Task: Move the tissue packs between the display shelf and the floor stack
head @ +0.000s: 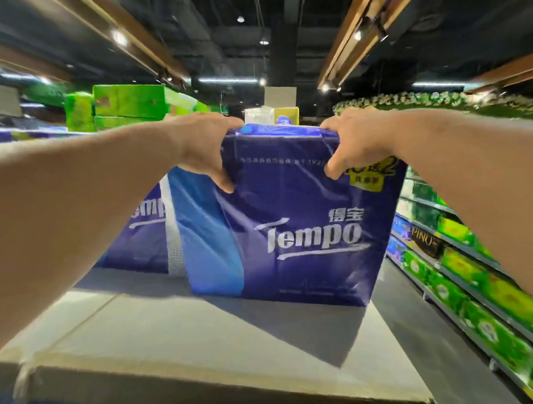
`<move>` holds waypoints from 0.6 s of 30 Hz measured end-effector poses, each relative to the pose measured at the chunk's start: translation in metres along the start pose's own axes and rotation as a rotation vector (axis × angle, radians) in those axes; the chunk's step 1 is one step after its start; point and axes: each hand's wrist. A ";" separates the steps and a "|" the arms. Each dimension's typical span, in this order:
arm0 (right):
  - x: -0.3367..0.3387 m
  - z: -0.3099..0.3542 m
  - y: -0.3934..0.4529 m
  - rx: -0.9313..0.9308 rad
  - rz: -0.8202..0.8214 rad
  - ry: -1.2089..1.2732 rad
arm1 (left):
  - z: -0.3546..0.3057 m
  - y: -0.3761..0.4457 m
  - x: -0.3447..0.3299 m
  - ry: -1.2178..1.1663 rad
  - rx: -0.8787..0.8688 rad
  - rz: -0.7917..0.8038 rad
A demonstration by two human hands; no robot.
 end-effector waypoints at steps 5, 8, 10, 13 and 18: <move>-0.003 -0.017 0.032 0.021 0.108 0.093 | 0.000 0.031 -0.011 -0.013 0.036 0.033; -0.010 -0.024 0.049 0.043 0.132 0.106 | -0.002 0.049 -0.013 -0.037 0.062 0.074; -0.013 -0.029 0.058 0.058 0.167 0.171 | 0.001 0.058 -0.015 -0.070 0.073 0.124; -0.011 -0.032 0.062 0.058 0.224 0.255 | 0.006 0.059 -0.016 -0.084 0.087 0.151; -0.012 -0.029 0.066 0.102 0.228 0.187 | 0.003 0.041 -0.021 0.205 0.131 -0.081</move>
Point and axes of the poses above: each hand's wrist, its own y-axis towards the middle knuckle, its own x-axis out of the back of the hand, z = x × y, and after that the axes turned 2 degrees about z, right-handed
